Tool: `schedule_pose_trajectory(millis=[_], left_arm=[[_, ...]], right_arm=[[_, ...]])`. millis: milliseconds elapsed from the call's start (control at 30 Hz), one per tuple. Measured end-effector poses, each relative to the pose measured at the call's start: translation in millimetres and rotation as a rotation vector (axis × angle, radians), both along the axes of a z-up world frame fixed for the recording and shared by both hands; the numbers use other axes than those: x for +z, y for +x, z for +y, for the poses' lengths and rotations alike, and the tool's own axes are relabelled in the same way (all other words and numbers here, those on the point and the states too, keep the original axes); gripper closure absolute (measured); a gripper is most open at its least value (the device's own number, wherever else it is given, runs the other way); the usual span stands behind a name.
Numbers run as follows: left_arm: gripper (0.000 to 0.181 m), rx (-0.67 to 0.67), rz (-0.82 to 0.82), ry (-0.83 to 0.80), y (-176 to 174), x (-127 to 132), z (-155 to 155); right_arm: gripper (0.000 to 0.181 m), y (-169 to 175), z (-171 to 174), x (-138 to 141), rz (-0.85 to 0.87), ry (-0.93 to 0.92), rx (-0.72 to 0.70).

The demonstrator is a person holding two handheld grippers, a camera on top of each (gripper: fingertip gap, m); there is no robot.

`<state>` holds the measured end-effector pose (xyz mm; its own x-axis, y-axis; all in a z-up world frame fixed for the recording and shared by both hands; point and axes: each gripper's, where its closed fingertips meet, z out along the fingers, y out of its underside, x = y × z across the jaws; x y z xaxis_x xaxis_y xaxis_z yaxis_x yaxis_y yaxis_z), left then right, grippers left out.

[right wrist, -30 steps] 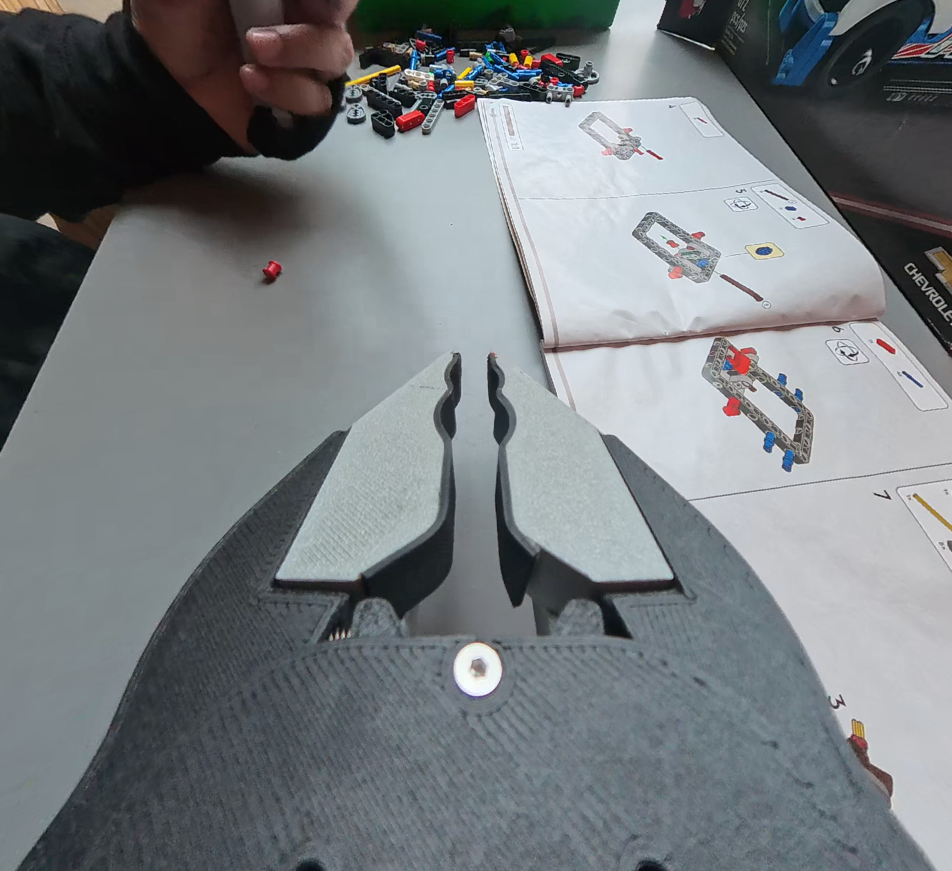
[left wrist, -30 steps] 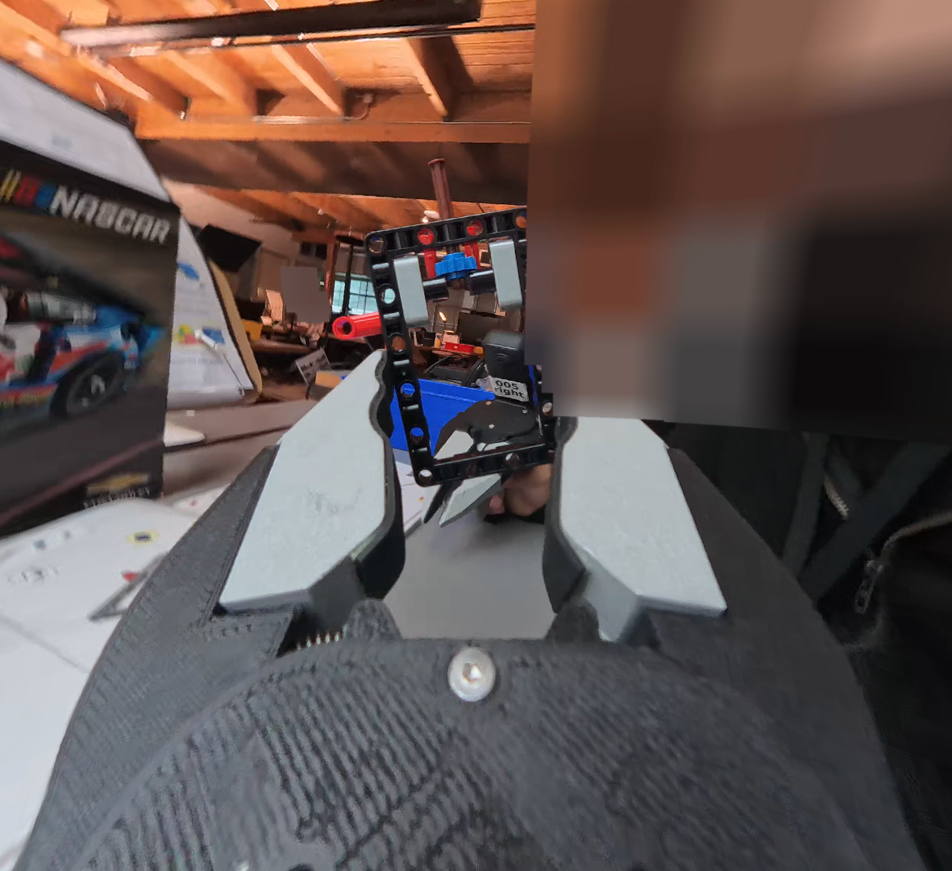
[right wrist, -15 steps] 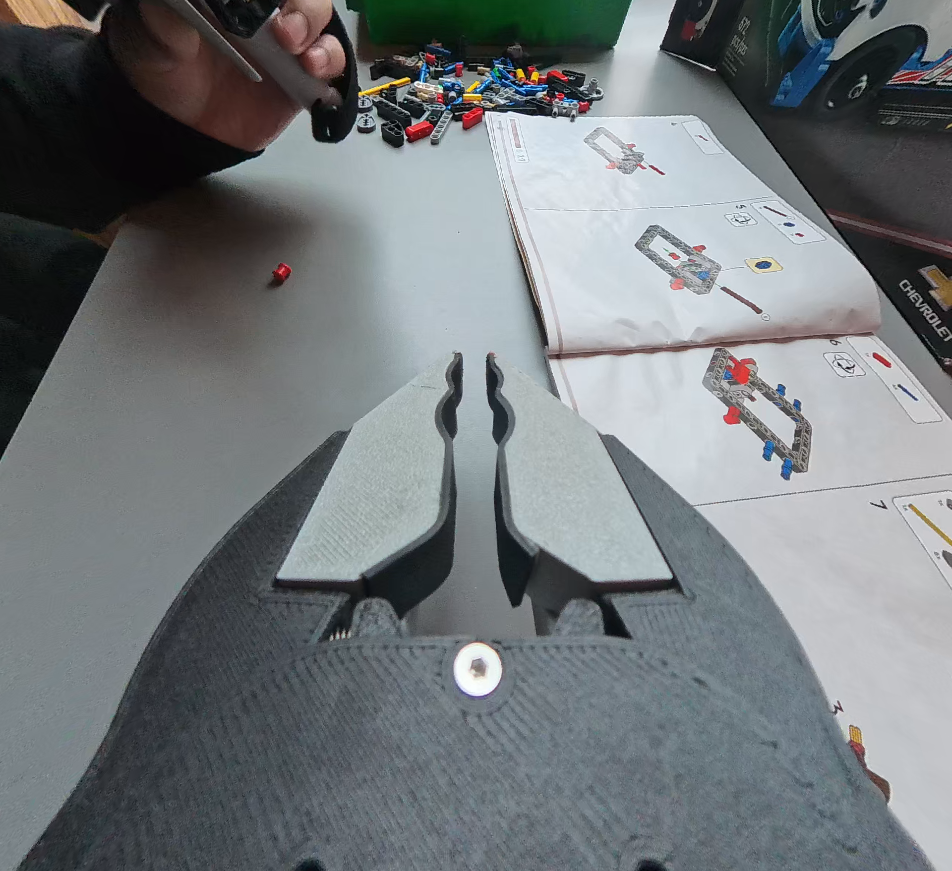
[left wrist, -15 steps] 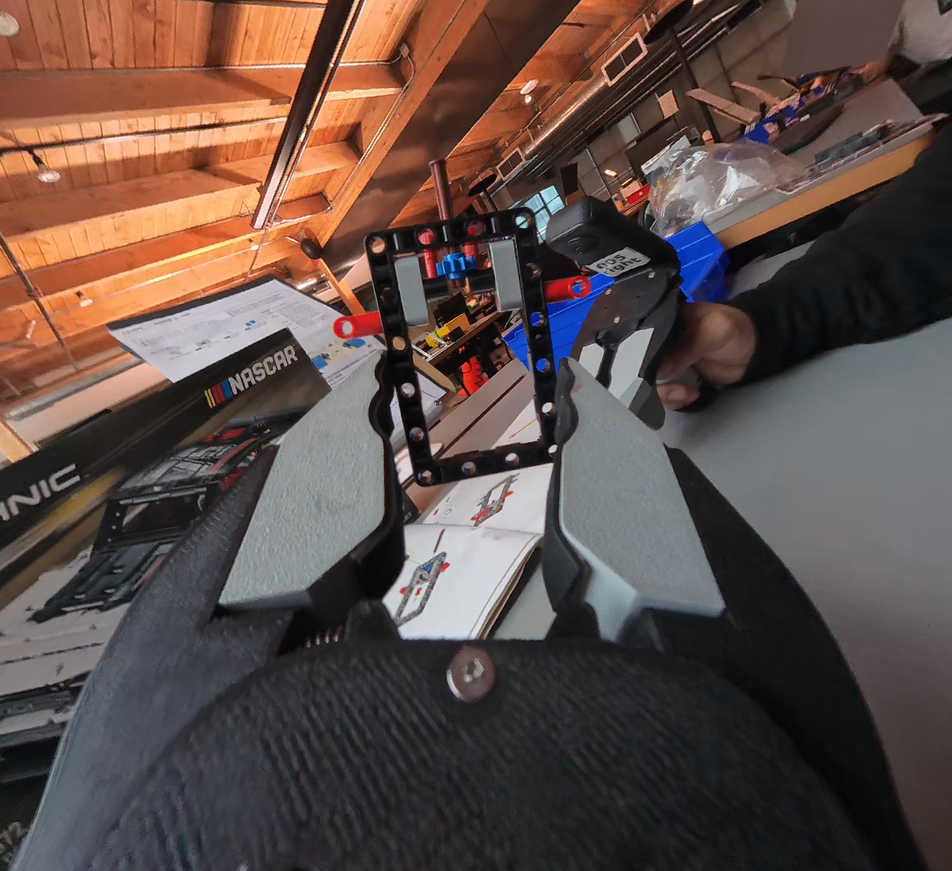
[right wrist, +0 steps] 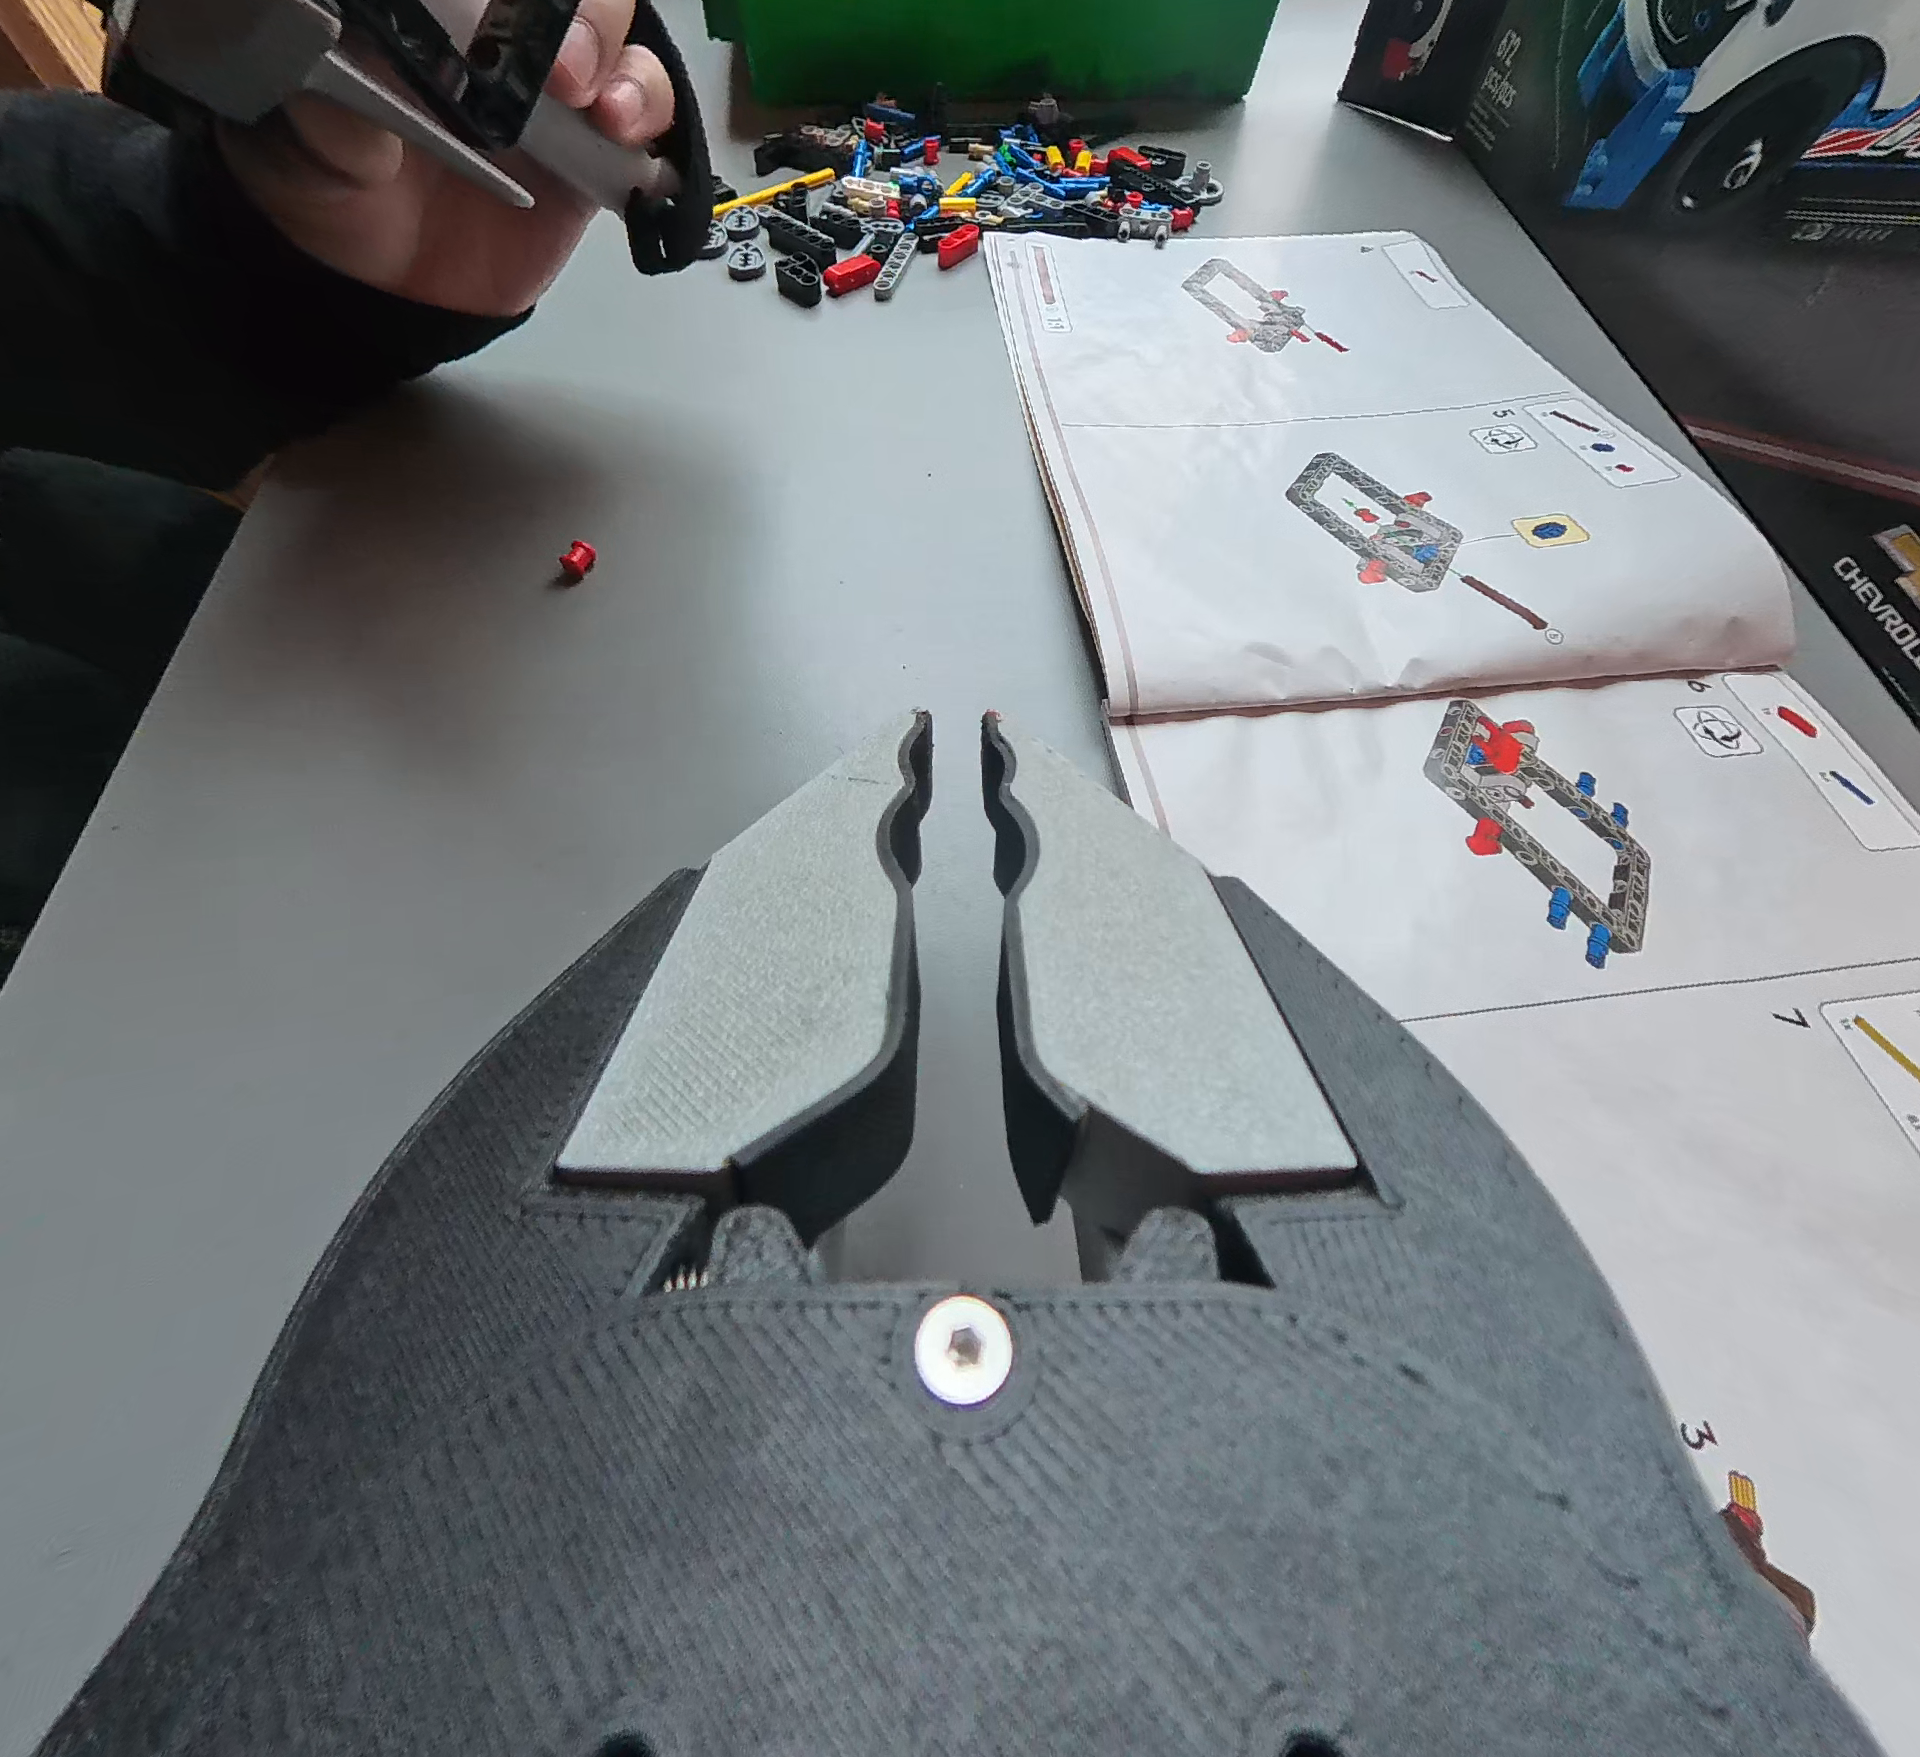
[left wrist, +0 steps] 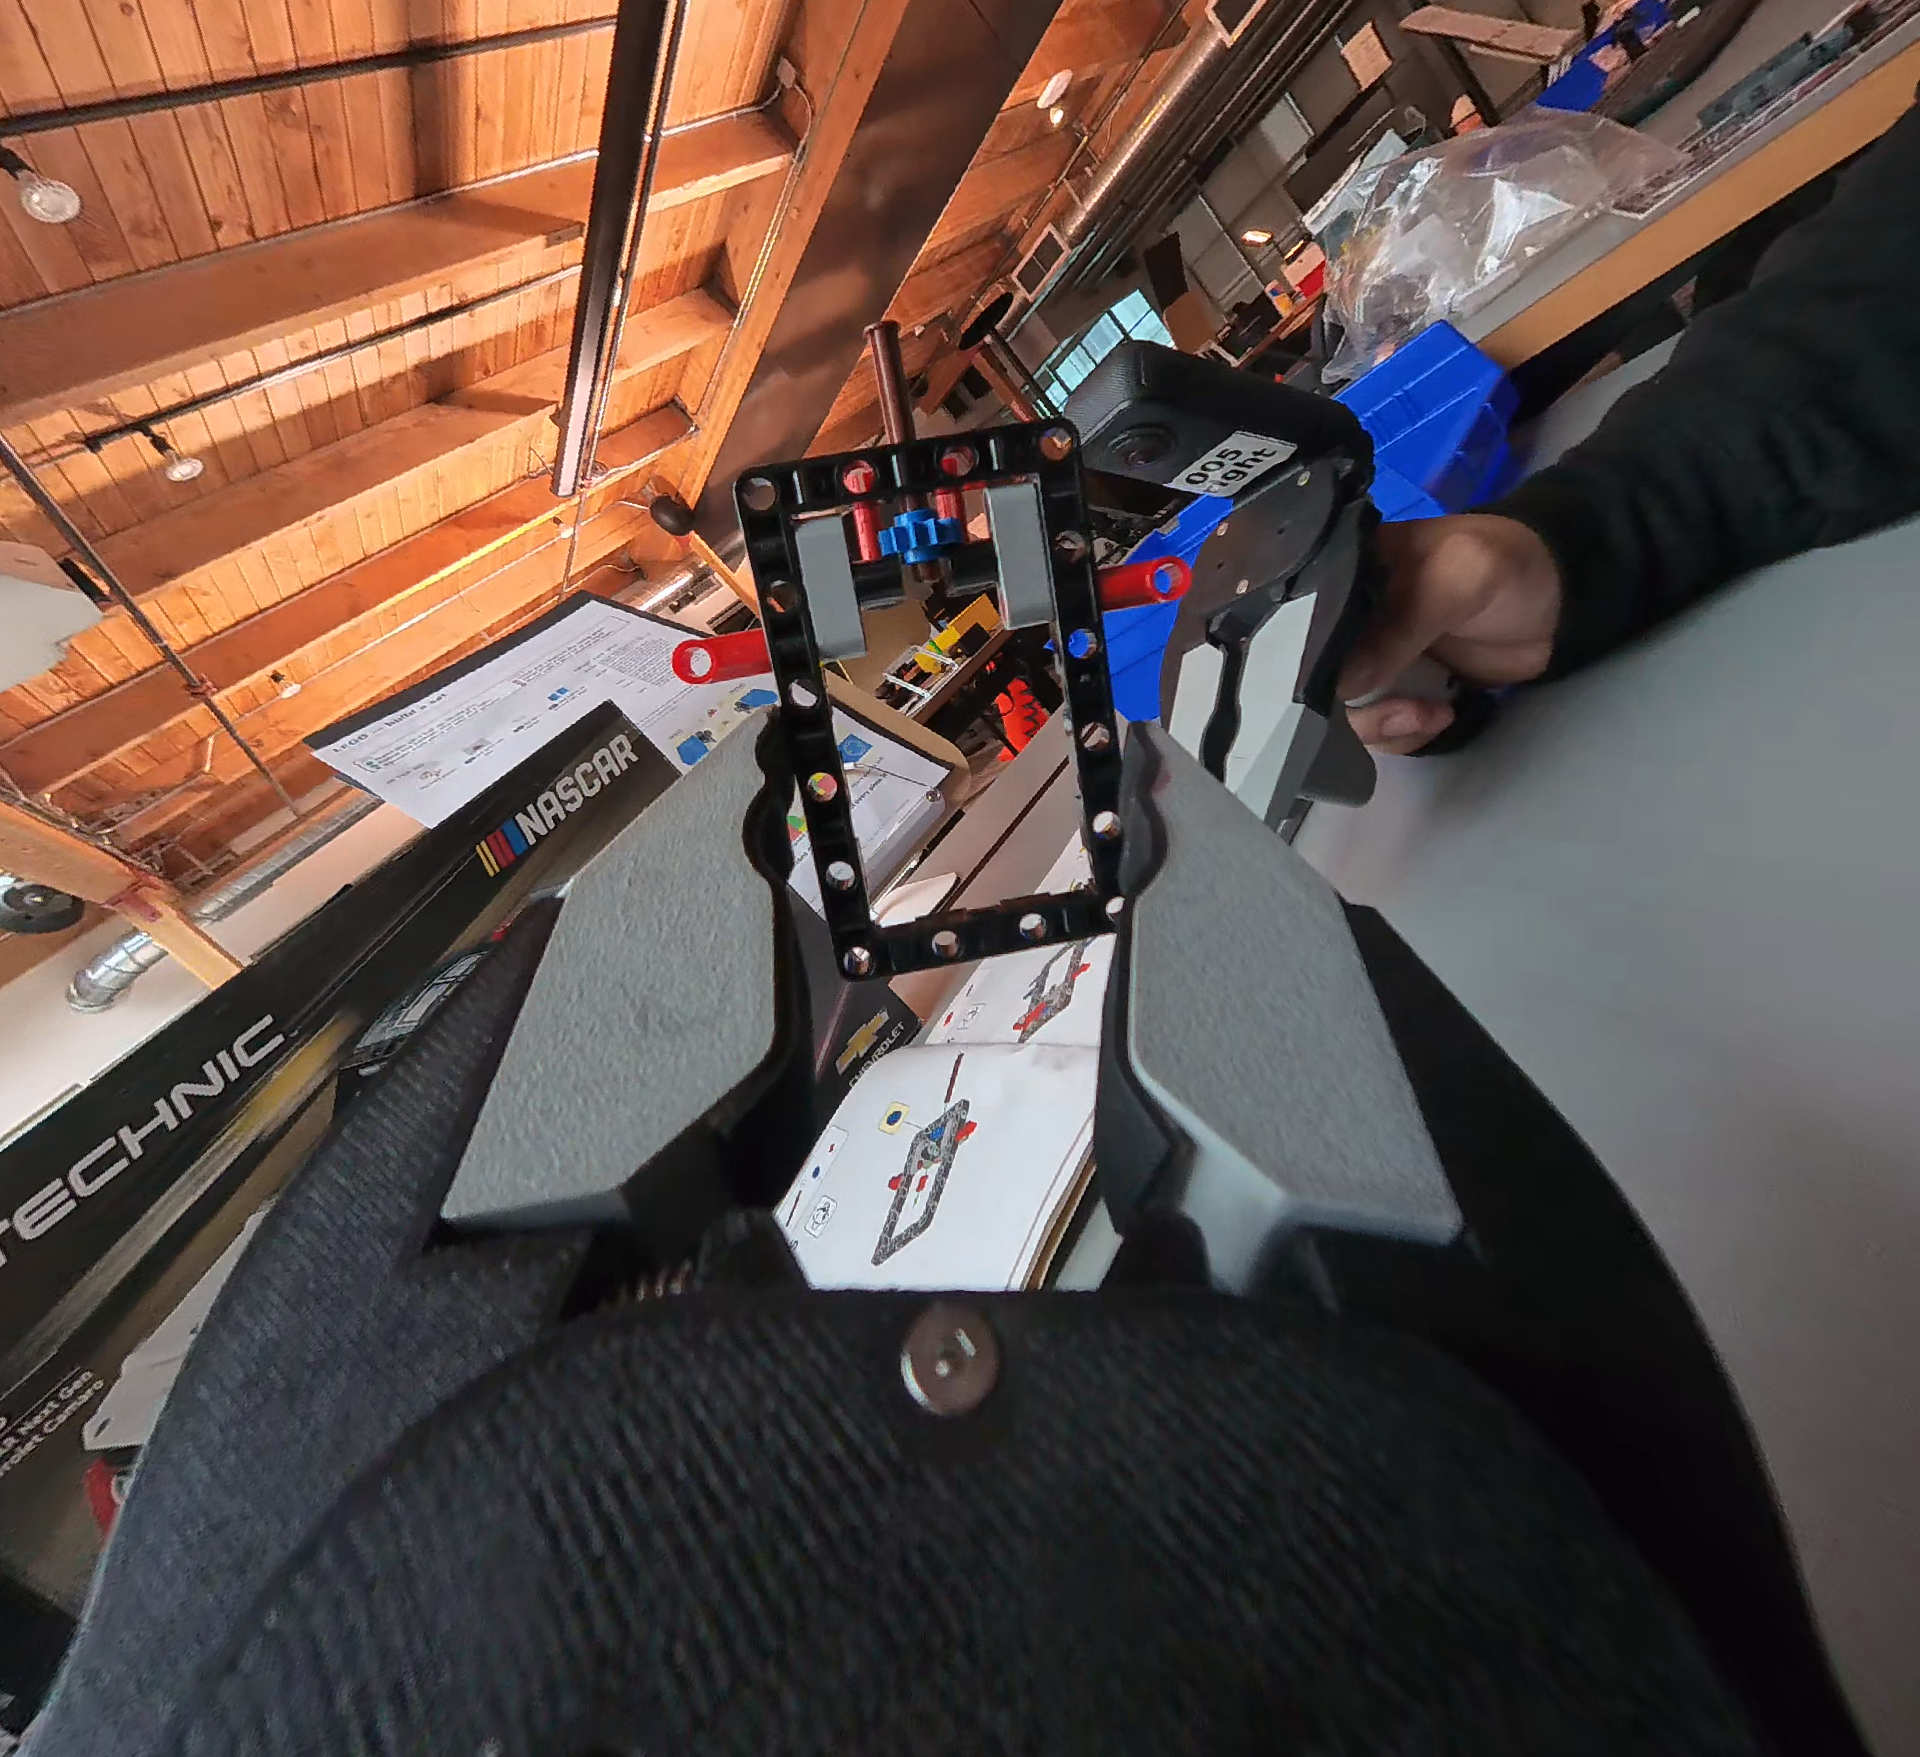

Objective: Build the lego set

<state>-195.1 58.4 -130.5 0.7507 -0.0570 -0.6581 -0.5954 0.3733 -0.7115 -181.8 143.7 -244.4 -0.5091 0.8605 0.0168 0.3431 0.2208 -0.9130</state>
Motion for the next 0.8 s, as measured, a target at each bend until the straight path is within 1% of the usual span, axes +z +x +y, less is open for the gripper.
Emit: schedule_pose_trajectory(millis=[800], left_arm=[[0.118,0.006,-0.031,-0.057,-4,-12,7]], right_arm=[[0.176,1,-1,-1,0.005,0.016,0.001]])
